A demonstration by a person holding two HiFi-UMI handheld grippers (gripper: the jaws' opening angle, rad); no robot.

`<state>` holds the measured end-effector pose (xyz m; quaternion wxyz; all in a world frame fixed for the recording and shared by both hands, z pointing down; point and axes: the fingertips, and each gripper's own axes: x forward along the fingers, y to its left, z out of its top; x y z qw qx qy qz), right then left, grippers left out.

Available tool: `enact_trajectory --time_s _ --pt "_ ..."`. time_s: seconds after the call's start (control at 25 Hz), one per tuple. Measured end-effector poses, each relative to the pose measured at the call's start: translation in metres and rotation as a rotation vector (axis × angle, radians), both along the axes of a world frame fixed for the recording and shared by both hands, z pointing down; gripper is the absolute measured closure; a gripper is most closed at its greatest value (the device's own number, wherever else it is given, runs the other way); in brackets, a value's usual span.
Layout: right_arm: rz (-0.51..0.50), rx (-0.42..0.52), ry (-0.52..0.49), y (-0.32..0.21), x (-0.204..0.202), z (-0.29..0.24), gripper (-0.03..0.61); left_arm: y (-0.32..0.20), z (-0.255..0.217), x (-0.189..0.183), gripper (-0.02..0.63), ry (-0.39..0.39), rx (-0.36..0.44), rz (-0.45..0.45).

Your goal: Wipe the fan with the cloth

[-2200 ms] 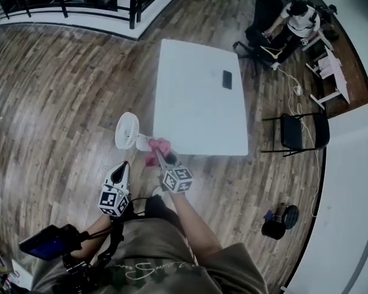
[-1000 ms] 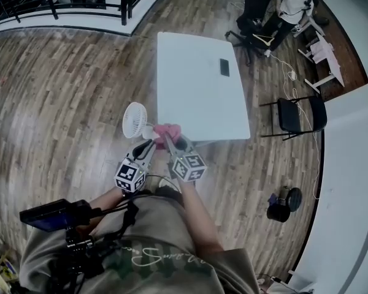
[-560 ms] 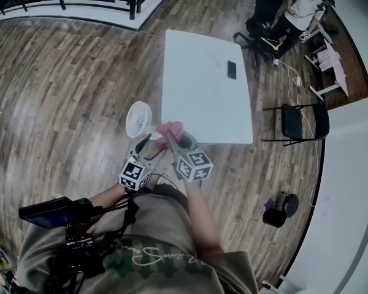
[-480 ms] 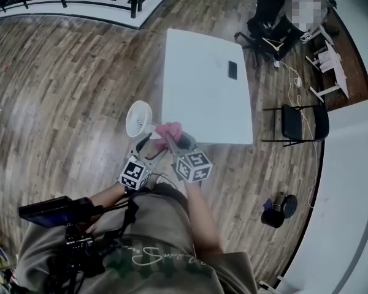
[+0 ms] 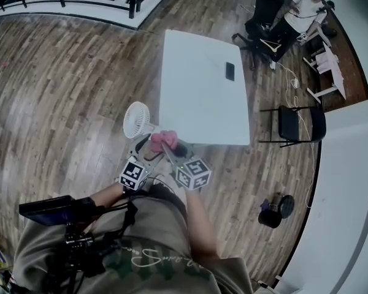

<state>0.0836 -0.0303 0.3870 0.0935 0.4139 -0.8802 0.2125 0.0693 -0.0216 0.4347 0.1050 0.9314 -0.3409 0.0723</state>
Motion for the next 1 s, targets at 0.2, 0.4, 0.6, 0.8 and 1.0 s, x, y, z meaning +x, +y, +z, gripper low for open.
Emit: enact_trajectory --time_s 0.2,0.4,0.6,0.8,1.0 --pt "-0.066 0.039 -0.001 0.016 -0.004 -0.006 0.472 0.010 -0.002 0.010 0.256 -0.029 0.052 0.057" --pt "-0.154 0.076 0.012 0.032 -0.018 -0.006 0.472 0.020 -0.004 0.017 0.256 -0.033 0.068 0.102" --pt "-0.190 0.094 -0.002 0.044 -0.022 -0.004 0.472 0.024 -0.002 0.018 0.257 -0.058 0.086 0.110" --pt "-0.272 0.091 -0.020 0.055 -0.030 -0.005 0.472 0.024 -0.010 0.010 0.258 -0.108 0.146 0.064" --pt "-0.348 0.150 -0.009 0.063 -0.033 -0.011 0.472 0.037 -0.012 0.020 0.360 -0.073 0.142 0.129"
